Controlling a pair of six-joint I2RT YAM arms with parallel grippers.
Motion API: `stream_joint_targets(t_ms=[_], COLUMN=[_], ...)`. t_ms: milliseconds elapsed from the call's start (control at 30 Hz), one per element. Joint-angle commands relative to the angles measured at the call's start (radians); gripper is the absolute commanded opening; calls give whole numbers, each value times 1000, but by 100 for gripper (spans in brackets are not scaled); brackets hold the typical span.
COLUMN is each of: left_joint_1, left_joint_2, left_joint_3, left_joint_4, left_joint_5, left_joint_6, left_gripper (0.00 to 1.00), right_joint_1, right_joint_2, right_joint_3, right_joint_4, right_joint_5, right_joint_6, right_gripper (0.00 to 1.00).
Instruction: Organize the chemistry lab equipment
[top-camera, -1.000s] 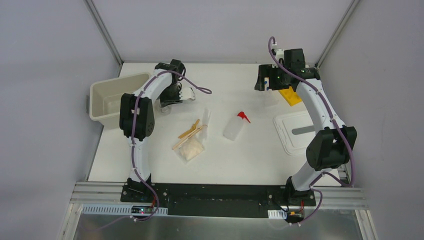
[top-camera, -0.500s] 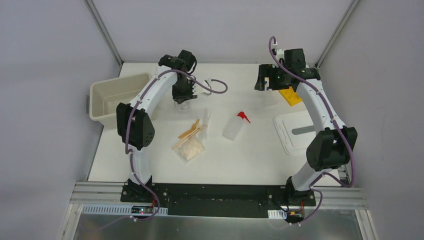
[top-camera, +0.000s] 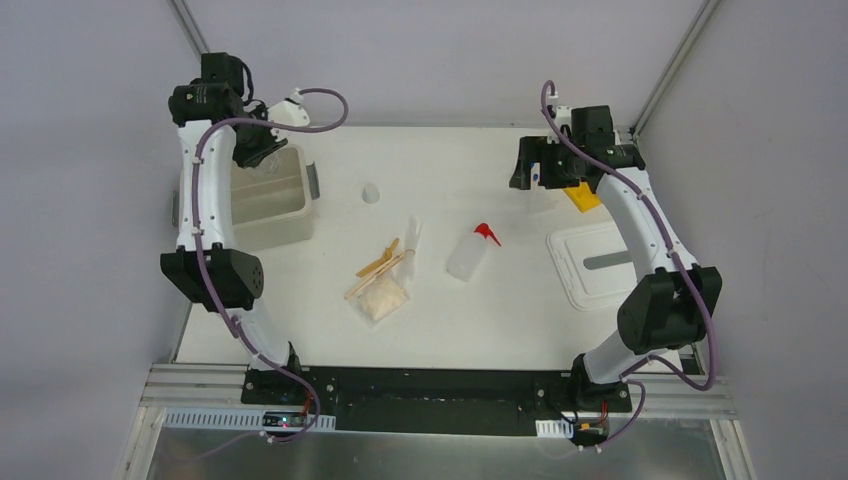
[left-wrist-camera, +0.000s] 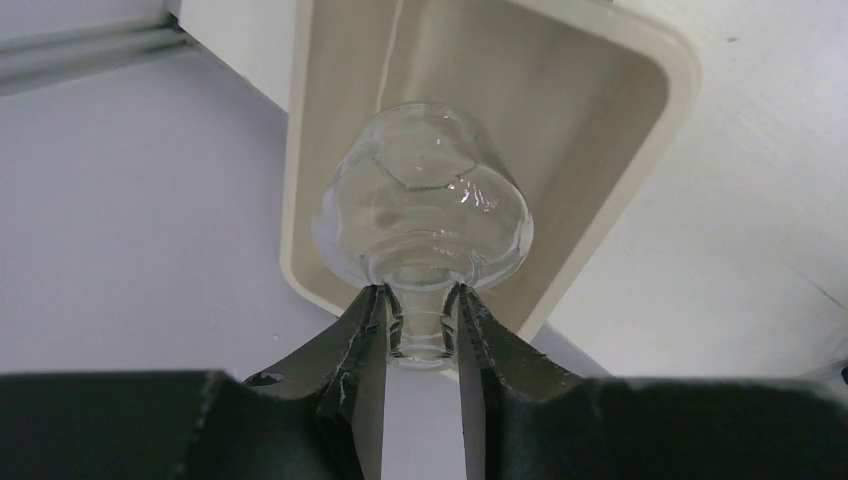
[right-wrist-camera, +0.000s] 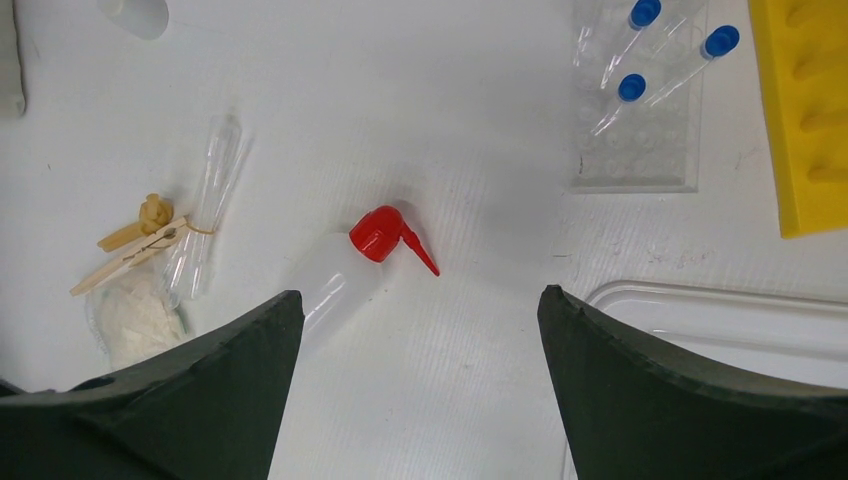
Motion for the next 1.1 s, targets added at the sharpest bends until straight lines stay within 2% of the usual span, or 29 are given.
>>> stream_joint_targets(t_ms=[0, 133, 333, 467, 733, 900, 1067], left_joint_1=[53, 77, 65, 51, -19, -57, -57], left_joint_2=[102, 168, 134, 71, -123, -175, -104], left_joint_3=[22, -14, -182, -290, -522, -544, -476], left_joint_4=[-44, -46, -42, -42, -47, -76, -65], left_joint_5=[7, 15, 42, 92, 92, 37, -113], left_joint_6=[77, 80, 60, 55, 48, -25, -86], left_gripper=[0, 0, 0, 0, 0, 0, 0], right_joint_1=[-1, -1, -8, -10, -11, -10, -12], right_joint_2=[-53, -71, -101, -114, -146, -183, -191], right_joint_3=[-16, -26, -14, 9, 5, -54, -88], right_joint_4=[2, -10, -67, -119, -178, -154, -173], right_joint_5=[-32, -20, 9, 15, 25, -35, -121], right_joint_6=[31, 15, -36, -50, -87, -80, -41], right_gripper=[90, 90, 90, 90, 90, 90, 90])
